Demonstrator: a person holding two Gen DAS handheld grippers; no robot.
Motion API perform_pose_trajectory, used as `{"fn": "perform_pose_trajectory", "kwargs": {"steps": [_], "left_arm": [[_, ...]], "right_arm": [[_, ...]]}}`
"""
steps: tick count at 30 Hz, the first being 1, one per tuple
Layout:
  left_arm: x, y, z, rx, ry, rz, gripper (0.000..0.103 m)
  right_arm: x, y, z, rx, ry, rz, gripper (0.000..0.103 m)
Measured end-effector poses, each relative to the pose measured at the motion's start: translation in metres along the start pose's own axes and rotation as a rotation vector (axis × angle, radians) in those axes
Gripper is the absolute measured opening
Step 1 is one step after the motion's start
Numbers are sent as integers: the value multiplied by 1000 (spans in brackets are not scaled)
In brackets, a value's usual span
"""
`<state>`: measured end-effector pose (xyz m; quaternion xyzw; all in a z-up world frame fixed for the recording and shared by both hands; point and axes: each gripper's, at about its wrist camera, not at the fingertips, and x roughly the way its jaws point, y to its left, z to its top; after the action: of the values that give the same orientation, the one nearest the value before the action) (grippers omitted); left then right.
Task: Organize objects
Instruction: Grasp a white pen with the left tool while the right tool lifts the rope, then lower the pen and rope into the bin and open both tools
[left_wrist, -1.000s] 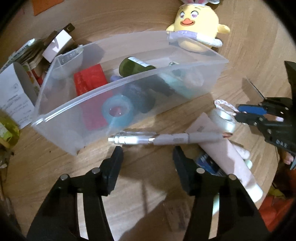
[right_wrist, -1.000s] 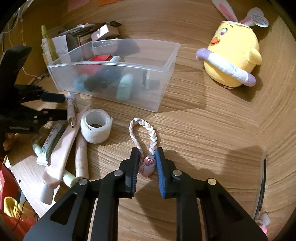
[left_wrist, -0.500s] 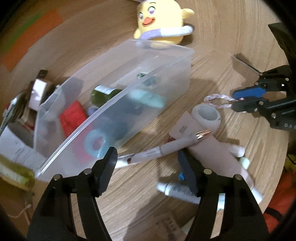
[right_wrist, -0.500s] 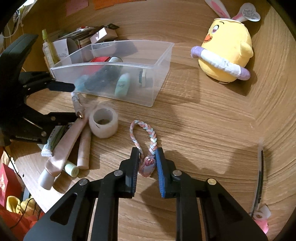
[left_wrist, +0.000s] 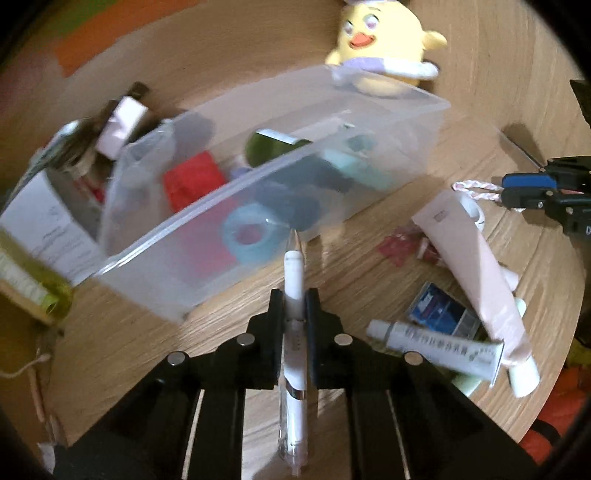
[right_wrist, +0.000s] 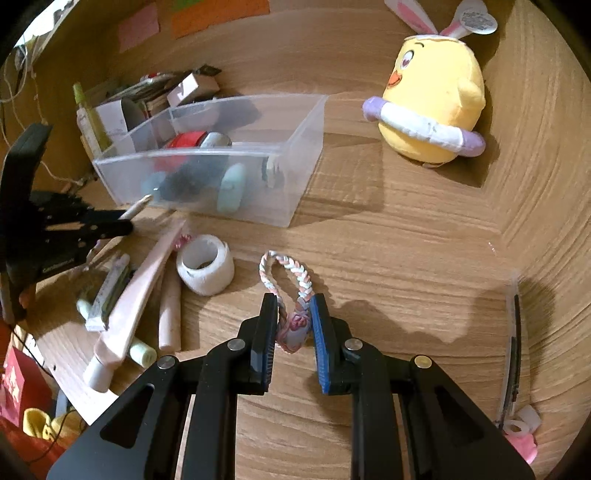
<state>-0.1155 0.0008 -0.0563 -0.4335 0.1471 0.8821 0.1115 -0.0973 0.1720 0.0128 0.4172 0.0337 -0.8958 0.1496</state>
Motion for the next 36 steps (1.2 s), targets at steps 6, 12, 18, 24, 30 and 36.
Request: {"fn": "perform_pose_trajectory", "kwargs": {"steps": [6, 12, 18, 24, 30, 36], "left_arm": [[-30, 13, -8, -69, -65, 23, 10], [-63, 29, -13, -152, -150, 25, 10], [-94, 45, -10, -231, -248, 25, 10], [-117, 61, 2, -303, -330, 17, 10], [-133, 71, 22, -331, -402, 9, 10], [-131, 80, 42, -355, -421, 24, 10]], "right_arm": [[-20, -1, 14, 30, -71, 15, 9], [-39, 2, 28, 33, -141, 14, 9], [-36, -1, 24, 26, -90, 44, 13], [-14, -3, 2, 0, -1, 5, 23], [5, 0, -13, -37, 65, -25, 23], [4, -1, -9, -20, 31, -44, 11]]}}
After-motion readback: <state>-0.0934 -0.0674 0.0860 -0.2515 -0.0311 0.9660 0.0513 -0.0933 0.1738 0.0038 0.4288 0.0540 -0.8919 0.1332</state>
